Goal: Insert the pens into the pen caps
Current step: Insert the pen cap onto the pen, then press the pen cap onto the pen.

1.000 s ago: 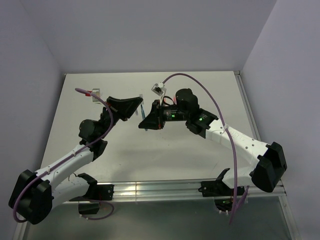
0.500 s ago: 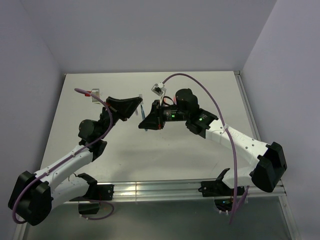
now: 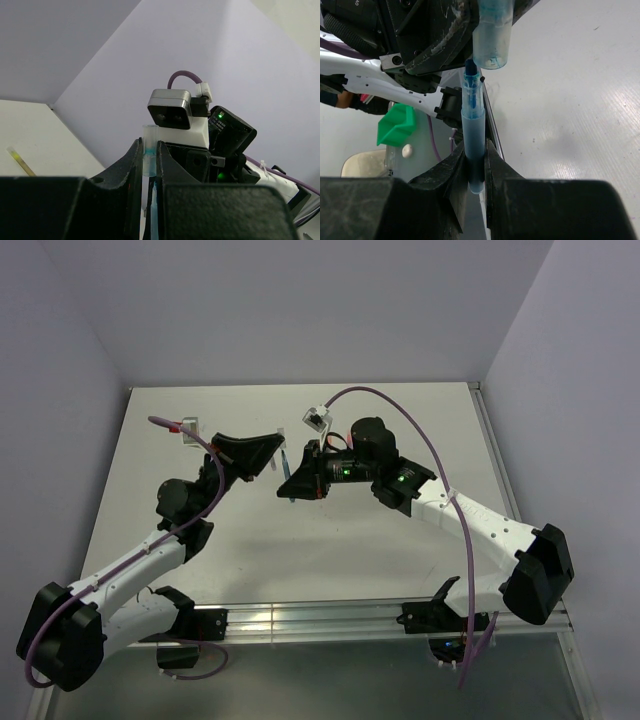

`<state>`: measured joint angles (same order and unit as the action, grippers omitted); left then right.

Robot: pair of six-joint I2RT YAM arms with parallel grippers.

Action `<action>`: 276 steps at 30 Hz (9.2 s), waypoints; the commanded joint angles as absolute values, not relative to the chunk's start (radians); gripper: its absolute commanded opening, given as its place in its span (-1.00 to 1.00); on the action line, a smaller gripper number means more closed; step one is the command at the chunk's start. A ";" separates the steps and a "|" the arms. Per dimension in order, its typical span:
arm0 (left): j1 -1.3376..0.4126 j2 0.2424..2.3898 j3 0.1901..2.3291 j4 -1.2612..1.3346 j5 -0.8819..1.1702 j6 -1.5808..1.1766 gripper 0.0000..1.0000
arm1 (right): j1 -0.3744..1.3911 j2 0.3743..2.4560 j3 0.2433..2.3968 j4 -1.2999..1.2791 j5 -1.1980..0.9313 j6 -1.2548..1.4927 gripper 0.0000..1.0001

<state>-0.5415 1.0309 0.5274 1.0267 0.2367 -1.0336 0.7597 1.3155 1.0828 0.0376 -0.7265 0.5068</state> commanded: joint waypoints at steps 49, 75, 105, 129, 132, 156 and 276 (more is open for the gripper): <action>-0.528 1.025 0.540 1.085 0.275 -1.068 -1.00 | 0.732 1.307 1.129 0.049 -0.741 0.500 -1.00; -0.520 1.060 0.569 1.094 0.281 -1.062 -1.00 | 0.741 1.313 1.129 0.049 -0.746 0.497 -1.00; -0.538 1.045 0.557 1.089 0.322 -1.069 -0.99 | 0.704 1.298 1.106 0.103 -0.724 0.555 -1.00; -0.879 0.976 0.410 0.894 0.161 -0.927 -0.99 | 0.584 1.207 1.068 0.123 -0.557 0.588 -1.00; -0.903 0.994 0.411 0.899 0.160 -0.919 -0.99 | 0.583 1.206 1.074 0.107 -0.551 0.575 -1.00; -0.907 0.943 0.712 0.592 -0.020 -0.664 -0.19 | 0.679 1.158 1.111 0.017 -0.555 0.443 -1.00; -0.839 1.094 0.916 0.123 0.423 -0.654 -0.72 | 0.572 1.100 1.261 -0.017 -0.474 0.413 -1.00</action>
